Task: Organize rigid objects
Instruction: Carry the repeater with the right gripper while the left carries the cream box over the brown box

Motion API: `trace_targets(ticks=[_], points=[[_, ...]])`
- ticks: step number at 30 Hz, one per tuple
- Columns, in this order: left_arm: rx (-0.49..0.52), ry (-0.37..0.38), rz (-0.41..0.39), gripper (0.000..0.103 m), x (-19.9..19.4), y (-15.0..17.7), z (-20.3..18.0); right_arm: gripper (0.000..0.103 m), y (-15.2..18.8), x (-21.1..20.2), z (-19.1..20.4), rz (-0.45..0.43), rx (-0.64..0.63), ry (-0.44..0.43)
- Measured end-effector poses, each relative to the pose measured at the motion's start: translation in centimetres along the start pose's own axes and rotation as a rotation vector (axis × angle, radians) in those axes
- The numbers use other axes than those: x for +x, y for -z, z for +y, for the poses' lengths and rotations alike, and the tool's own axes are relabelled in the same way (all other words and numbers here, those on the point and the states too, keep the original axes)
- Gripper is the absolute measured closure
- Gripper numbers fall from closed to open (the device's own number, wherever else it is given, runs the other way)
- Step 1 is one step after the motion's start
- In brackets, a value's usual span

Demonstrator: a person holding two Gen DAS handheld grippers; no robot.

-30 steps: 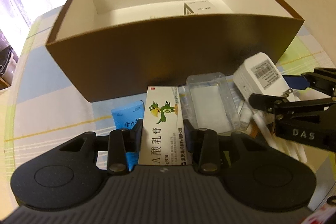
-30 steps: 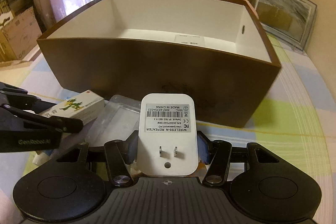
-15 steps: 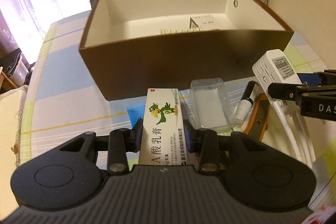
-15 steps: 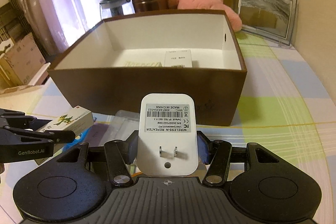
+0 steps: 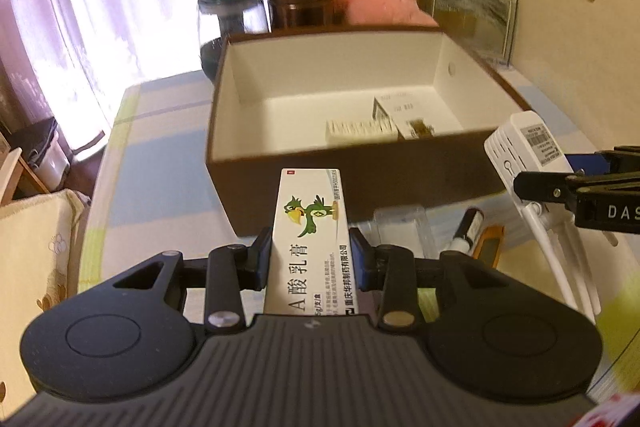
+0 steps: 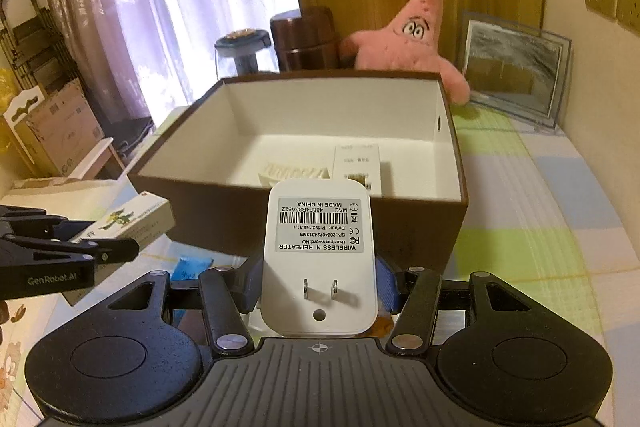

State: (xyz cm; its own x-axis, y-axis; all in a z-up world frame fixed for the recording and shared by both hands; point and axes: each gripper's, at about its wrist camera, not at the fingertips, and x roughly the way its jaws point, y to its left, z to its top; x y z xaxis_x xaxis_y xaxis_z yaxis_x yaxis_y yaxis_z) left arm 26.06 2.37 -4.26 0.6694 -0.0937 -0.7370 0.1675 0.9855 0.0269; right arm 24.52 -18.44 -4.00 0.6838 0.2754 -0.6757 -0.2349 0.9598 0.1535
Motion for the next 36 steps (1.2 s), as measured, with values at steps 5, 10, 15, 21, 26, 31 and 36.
trace_targets(ticks=[5,10,15,21,26,31,36], points=[[0.001,-0.012,-0.035,0.069,-0.4,-1.7,0.4,0.05,-1.4,0.0,-0.4,-0.015,0.007,-0.005],[0.002,-0.019,-0.065,0.069,0.0,-3.7,0.8,0.05,-3.3,0.4,-0.9,-0.037,0.009,-0.003],[0.01,-0.027,-0.096,0.069,0.7,-5.9,1.0,0.05,-5.9,1.2,-1.5,-0.063,0.009,0.006],[0.013,-0.03,-0.108,0.069,2.5,-8.6,1.3,0.05,-8.5,3.2,-2.6,-0.067,0.019,0.019],[-0.001,-0.024,-0.1,0.069,4.6,-10.4,1.8,0.05,-10.2,5.4,-3.5,-0.058,0.016,0.041],[0.006,-0.029,-0.096,0.069,6.7,-12.2,2.0,0.05,-11.9,7.4,-4.3,-0.064,0.016,0.049],[0.021,-0.028,-0.082,0.069,8.9,-13.5,1.9,0.05,-13.5,9.4,-5.0,-0.07,0.014,0.059]])
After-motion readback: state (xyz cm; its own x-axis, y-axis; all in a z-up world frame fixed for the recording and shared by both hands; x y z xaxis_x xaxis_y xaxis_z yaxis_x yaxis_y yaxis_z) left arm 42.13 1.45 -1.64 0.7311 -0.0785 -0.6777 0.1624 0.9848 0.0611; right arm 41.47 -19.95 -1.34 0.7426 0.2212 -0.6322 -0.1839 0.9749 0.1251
